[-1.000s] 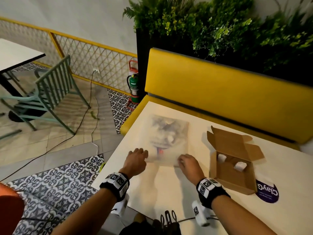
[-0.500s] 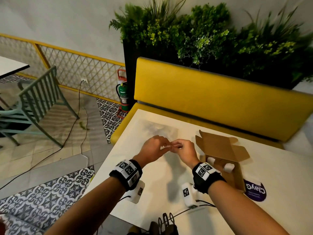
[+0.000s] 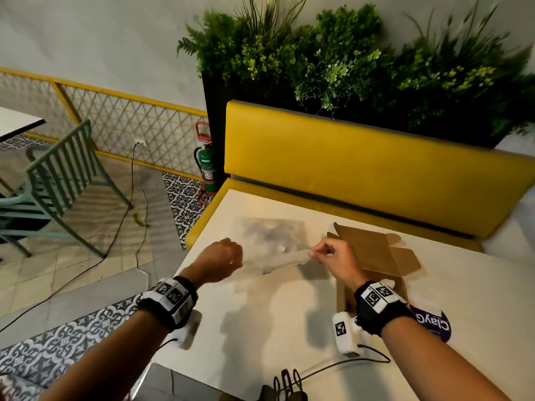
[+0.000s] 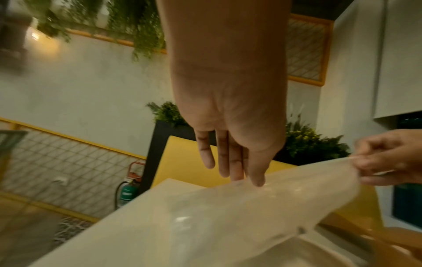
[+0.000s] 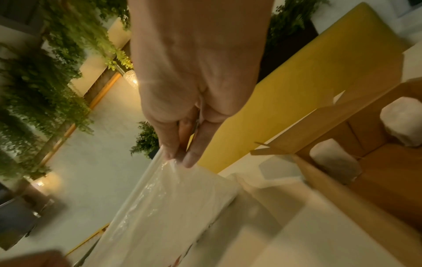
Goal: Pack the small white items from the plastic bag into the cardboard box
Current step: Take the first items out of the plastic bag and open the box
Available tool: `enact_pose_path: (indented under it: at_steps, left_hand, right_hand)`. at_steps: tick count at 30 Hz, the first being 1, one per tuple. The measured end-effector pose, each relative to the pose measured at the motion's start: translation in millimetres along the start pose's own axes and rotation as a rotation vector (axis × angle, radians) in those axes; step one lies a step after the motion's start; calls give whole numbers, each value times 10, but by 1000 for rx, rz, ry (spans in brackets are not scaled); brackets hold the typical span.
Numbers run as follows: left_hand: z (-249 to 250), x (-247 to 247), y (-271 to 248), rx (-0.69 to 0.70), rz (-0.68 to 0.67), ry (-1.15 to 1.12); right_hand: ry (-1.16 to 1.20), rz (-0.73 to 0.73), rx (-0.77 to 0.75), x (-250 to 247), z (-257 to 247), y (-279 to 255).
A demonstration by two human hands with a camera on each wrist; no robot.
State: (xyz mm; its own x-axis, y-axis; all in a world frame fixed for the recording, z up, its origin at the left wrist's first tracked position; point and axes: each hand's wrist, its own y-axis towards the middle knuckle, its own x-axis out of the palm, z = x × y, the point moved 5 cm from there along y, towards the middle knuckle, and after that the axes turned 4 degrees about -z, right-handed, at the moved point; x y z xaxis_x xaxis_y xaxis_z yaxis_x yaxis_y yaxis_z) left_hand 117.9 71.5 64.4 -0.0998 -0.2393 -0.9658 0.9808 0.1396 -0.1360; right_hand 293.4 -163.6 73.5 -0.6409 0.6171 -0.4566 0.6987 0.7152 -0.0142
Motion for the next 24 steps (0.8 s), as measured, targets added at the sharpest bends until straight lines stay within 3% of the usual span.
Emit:
enact_pose_path:
  at_steps: [6,11,15,19,22,24]
  left_hand:
    - [-317,13,-293,-113,-133,-22]
    - [-204,1,-175,-164,-101,-113]
    - [-222,-45,-64,-184,18,-258]
    - [-236,-188,1,-168,208,-310]
    - [-44,-318,-39,-133,348,-31]
    - [173,-311,-23,-45,355,114]
  right_hand:
    - [22,-63,44,-52,150,-31]
    - [-84,-237,105,120,184,-6]
    - [-244,-352,45,343,94,11]
    - [-220,-330,32,528,63,86]
    - [-129,-298,65,611,32,149]
    - [-75,-269,56,631,-26,197]
